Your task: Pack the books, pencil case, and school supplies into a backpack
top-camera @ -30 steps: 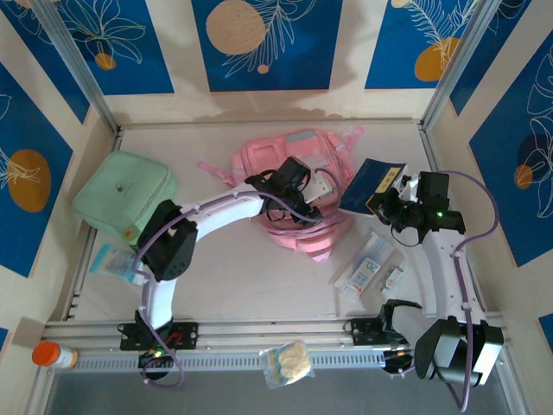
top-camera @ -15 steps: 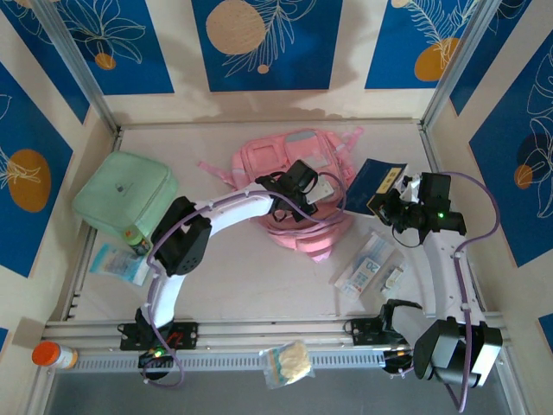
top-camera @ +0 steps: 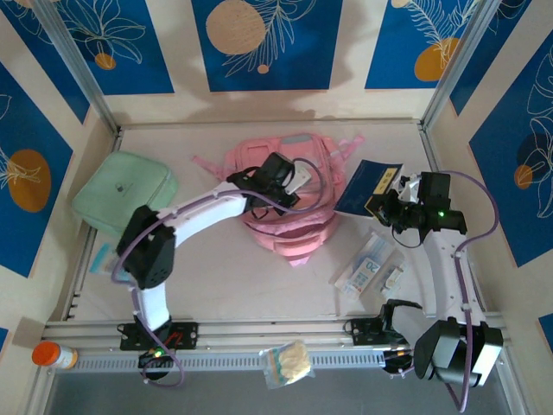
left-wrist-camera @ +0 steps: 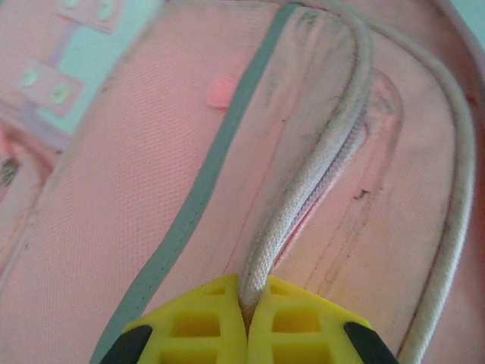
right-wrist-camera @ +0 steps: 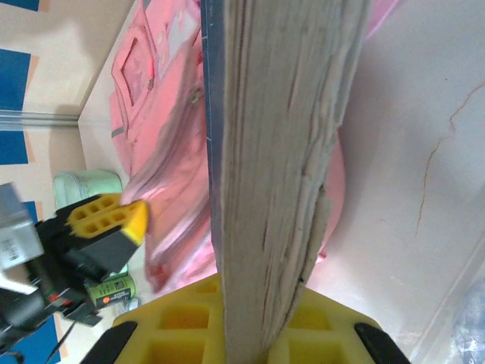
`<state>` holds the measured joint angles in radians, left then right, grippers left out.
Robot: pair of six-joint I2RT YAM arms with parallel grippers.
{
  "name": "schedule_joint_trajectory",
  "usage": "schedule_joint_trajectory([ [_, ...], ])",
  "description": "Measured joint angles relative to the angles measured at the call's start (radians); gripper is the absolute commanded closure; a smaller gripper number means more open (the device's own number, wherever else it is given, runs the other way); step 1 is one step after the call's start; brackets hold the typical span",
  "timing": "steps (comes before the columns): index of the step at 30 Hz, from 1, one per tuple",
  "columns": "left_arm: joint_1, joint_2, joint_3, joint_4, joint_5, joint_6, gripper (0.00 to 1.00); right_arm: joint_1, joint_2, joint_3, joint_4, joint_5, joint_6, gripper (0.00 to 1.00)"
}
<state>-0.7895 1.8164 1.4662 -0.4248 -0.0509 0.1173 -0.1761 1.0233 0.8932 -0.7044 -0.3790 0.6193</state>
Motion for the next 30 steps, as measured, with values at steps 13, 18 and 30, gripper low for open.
schedule_joint_trajectory([
  [13,0.014,-0.230,-0.003,-0.168,-0.111,-0.200,1.00,0.103,0.003,0.064,-0.134,-0.014,-0.057,1.00],
  [18,0.035,-0.230,0.062,-0.204,-0.134,-0.218,1.00,0.192,0.003,0.040,-0.162,-0.014,-0.055,1.00],
  [30,0.066,-0.230,0.076,-0.212,-0.073,-0.228,1.00,0.535,0.187,-0.098,0.216,-0.135,0.134,1.00],
])
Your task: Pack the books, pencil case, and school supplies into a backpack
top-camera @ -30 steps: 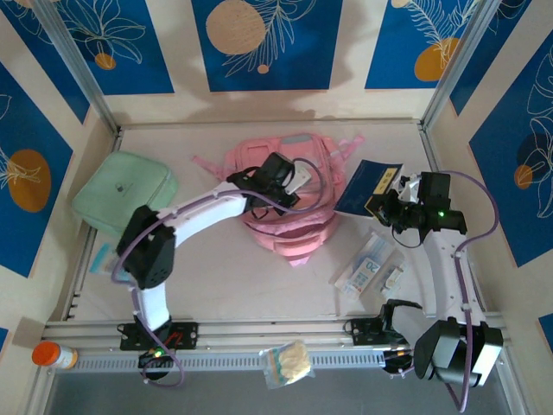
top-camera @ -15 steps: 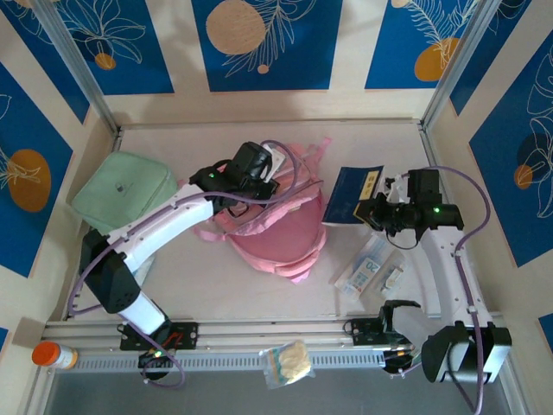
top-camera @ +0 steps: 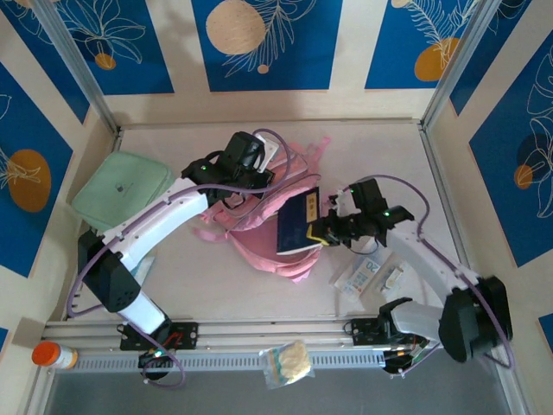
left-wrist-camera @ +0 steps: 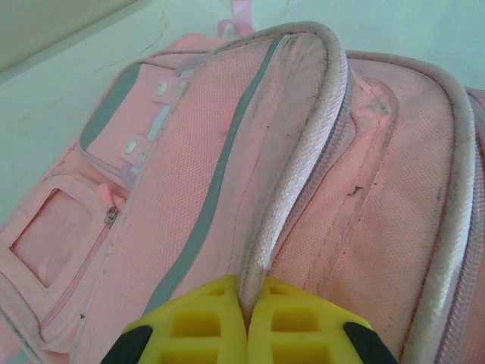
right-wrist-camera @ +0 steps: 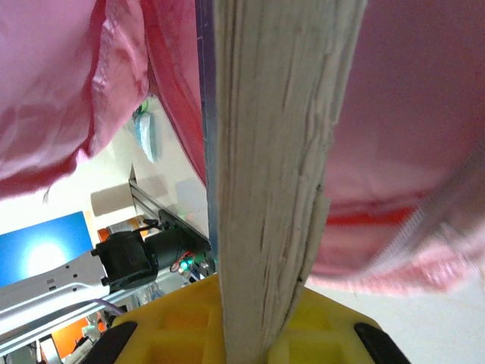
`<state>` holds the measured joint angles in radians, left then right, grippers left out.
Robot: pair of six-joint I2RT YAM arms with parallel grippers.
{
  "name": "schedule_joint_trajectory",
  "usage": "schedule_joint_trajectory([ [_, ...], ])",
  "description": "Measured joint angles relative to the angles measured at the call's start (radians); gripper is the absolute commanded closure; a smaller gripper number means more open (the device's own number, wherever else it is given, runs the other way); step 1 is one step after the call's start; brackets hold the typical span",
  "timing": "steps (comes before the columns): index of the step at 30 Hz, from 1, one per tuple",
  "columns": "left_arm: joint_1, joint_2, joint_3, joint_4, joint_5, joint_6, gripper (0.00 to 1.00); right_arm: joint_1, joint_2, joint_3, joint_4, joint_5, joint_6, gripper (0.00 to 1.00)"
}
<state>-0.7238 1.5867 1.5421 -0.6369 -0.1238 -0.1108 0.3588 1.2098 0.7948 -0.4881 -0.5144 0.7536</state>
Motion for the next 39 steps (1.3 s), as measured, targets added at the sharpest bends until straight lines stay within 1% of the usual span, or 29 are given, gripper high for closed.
schedule_joint_trajectory([
  [5,0.002,0.000,0.000,0.001,0.017,-0.019,1.00,0.039,0.214,0.059,0.216,-0.009,0.056,1.00],
  [8,0.004,0.000,-0.002,0.004,0.019,-0.026,1.00,0.056,0.329,0.121,0.293,-0.010,0.062,1.00],
  [11,0.008,0.000,-0.002,0.010,0.018,-0.039,1.00,0.061,0.435,0.182,0.348,-0.009,0.061,0.91],
  [13,0.011,0.000,-0.004,0.016,0.019,-0.042,1.00,0.059,0.492,0.209,0.358,0.006,0.058,0.80],
  [15,0.013,-0.002,-0.010,0.023,0.020,-0.043,1.00,0.052,0.531,0.221,0.365,0.013,0.052,0.73],
  [17,0.015,-0.002,-0.019,0.025,0.031,-0.047,1.00,0.048,0.546,0.224,0.360,0.022,0.044,0.67],
  [21,0.018,-0.002,-0.026,0.030,0.048,-0.049,1.00,0.045,0.517,0.221,0.302,0.083,0.035,0.61],
  [25,0.022,-0.002,-0.029,0.031,0.068,-0.049,1.00,0.040,0.427,0.196,0.200,0.154,0.033,0.56],
  [28,0.023,-0.003,-0.029,0.031,0.079,-0.048,1.00,0.055,0.369,0.183,0.146,0.195,0.047,0.53],
  [30,0.024,-0.005,-0.031,0.031,0.080,-0.048,1.00,0.084,0.332,0.159,0.135,0.221,0.066,0.53],
  [32,0.024,-0.008,-0.034,0.031,0.082,-0.049,1.00,0.133,0.305,0.134,0.128,0.247,0.093,0.55],
  [33,0.024,-0.009,-0.036,0.031,0.082,-0.049,1.00,0.151,0.303,0.127,0.129,0.254,0.103,0.58],
  [36,0.024,-0.013,-0.043,0.036,0.082,-0.049,1.00,0.204,0.315,0.117,0.146,0.281,0.138,0.71],
  [38,0.024,-0.014,-0.045,0.038,0.083,-0.050,1.00,0.216,0.339,0.114,0.186,0.290,0.157,0.80],
  [39,0.024,-0.014,-0.045,0.038,0.083,-0.050,1.00,0.216,0.352,0.114,0.208,0.295,0.164,0.82],
])
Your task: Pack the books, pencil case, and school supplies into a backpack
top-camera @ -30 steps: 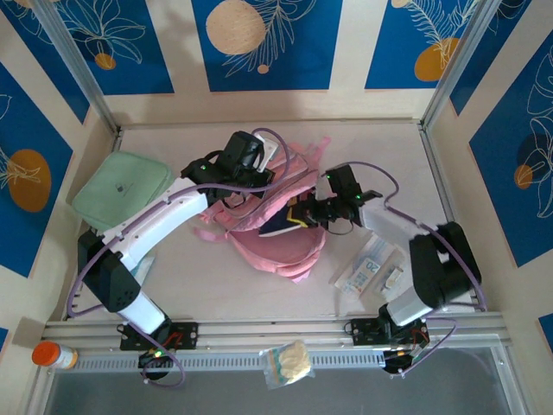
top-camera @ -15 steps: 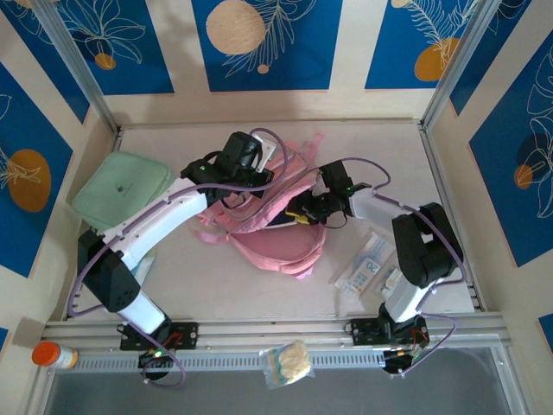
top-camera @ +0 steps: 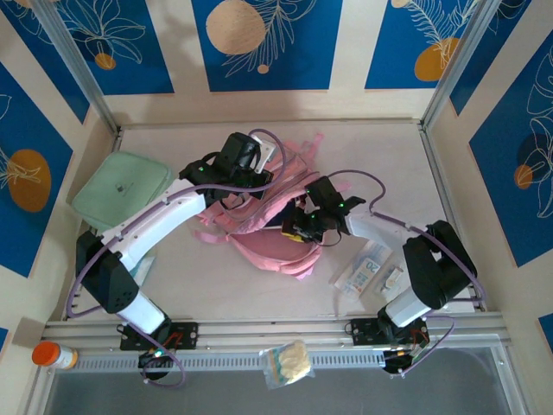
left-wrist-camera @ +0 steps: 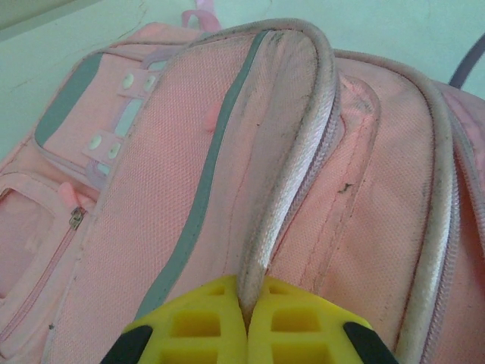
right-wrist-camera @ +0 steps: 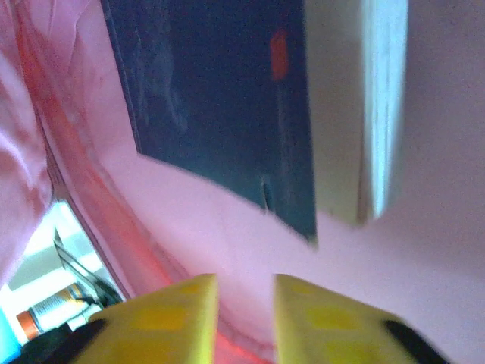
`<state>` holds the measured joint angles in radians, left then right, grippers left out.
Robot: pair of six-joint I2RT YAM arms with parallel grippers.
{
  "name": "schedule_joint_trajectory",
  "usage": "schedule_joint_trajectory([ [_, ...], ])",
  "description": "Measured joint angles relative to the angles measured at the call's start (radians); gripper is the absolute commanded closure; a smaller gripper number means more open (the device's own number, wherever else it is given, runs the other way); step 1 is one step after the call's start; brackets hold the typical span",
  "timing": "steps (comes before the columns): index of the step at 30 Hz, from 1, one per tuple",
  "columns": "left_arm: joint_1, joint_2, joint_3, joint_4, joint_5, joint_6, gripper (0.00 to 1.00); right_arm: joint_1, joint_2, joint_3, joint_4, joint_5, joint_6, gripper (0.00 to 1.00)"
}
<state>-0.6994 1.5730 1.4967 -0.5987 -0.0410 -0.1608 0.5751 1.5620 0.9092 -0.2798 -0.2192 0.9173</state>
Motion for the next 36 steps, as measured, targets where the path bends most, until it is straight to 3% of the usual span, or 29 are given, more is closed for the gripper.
schedule_joint_trajectory([
  [8,0.003,0.000,0.000,0.005,0.008,-0.015,1.00,-0.022,0.073,0.037,0.097,0.116,-0.001,0.88],
  [12,0.004,0.000,0.000,0.011,0.008,-0.022,1.00,-0.083,0.087,0.085,0.110,0.167,-0.021,0.87],
  [18,0.004,0.001,-0.001,0.017,0.006,-0.048,1.00,-0.140,0.081,0.089,0.117,0.146,-0.089,0.80],
  [23,0.004,0.001,-0.018,0.039,0.014,-0.087,1.00,-0.158,-0.114,0.011,0.032,0.096,-0.157,0.72],
  [29,0.004,0.009,-0.087,0.102,0.100,-0.145,0.99,-0.264,-0.357,0.007,-0.154,0.081,-0.211,0.67],
  [31,0.004,0.016,-0.122,0.130,0.143,-0.165,0.93,-0.274,-0.397,0.010,-0.225,0.089,-0.218,0.64],
  [36,0.004,0.033,-0.175,0.160,0.234,-0.207,0.61,-0.272,-0.419,0.048,-0.382,0.096,-0.222,0.60],
])
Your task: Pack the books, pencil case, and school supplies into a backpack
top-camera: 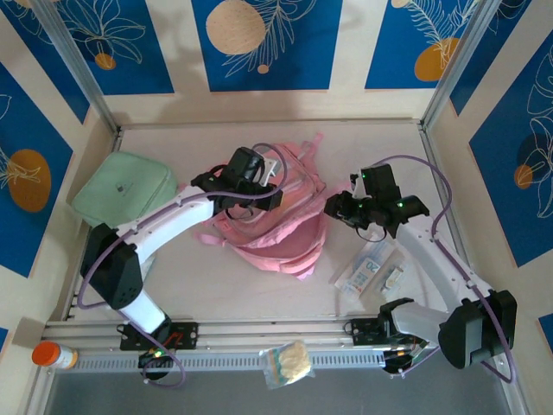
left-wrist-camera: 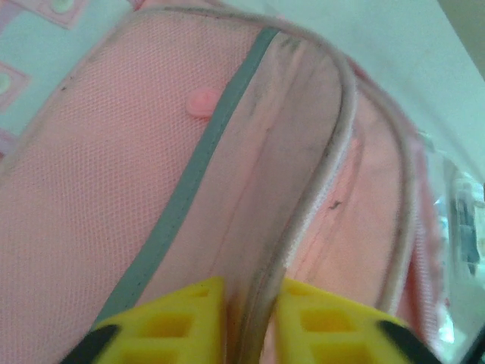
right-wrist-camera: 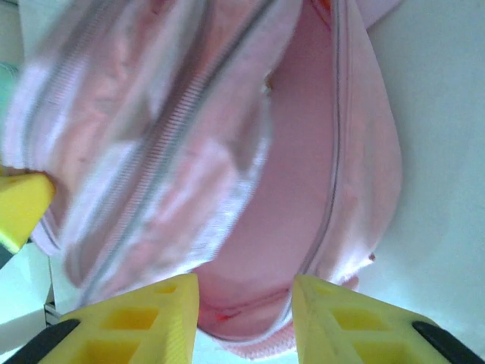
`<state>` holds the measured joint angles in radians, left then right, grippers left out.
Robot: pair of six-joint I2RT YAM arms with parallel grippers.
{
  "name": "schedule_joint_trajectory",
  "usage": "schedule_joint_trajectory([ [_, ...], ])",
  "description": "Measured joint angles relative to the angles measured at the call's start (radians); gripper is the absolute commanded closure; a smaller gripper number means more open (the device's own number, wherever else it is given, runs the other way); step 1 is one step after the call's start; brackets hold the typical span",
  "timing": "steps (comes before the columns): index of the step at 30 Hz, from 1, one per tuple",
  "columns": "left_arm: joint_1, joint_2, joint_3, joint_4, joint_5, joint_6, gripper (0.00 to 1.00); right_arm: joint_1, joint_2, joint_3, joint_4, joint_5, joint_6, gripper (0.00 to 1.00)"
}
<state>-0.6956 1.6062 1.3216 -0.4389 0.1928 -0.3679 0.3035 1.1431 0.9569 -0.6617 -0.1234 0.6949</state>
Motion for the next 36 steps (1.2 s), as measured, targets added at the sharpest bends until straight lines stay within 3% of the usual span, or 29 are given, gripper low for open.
schedule_joint_trajectory([
  [5,0.000,-0.120,-0.125,0.065,0.027,-0.043,0.47,0.080,0.037,0.044,-0.082,0.013,0.000,0.58],
  [9,0.022,-0.291,-0.232,0.064,-0.016,-0.071,0.42,0.192,0.085,0.046,-0.100,0.032,0.023,0.58],
  [13,0.138,-0.427,-0.354,0.063,-0.046,-0.126,0.40,0.337,0.123,0.021,-0.072,0.062,0.097,0.58],
  [17,0.286,-0.466,-0.514,0.080,-0.053,-0.200,0.39,0.448,0.169,-0.038,0.005,0.084,0.181,0.58],
  [22,0.417,-0.387,-0.620,0.127,-0.023,-0.279,0.43,0.478,0.286,-0.058,0.074,0.098,0.232,0.59],
  [27,0.482,-0.289,-0.676,0.262,0.022,-0.365,0.45,0.480,0.313,-0.062,0.119,0.106,0.243,0.58],
  [36,0.488,-0.129,-0.709,0.509,0.118,-0.506,0.72,0.473,0.328,-0.071,0.162,0.121,0.243,0.59],
])
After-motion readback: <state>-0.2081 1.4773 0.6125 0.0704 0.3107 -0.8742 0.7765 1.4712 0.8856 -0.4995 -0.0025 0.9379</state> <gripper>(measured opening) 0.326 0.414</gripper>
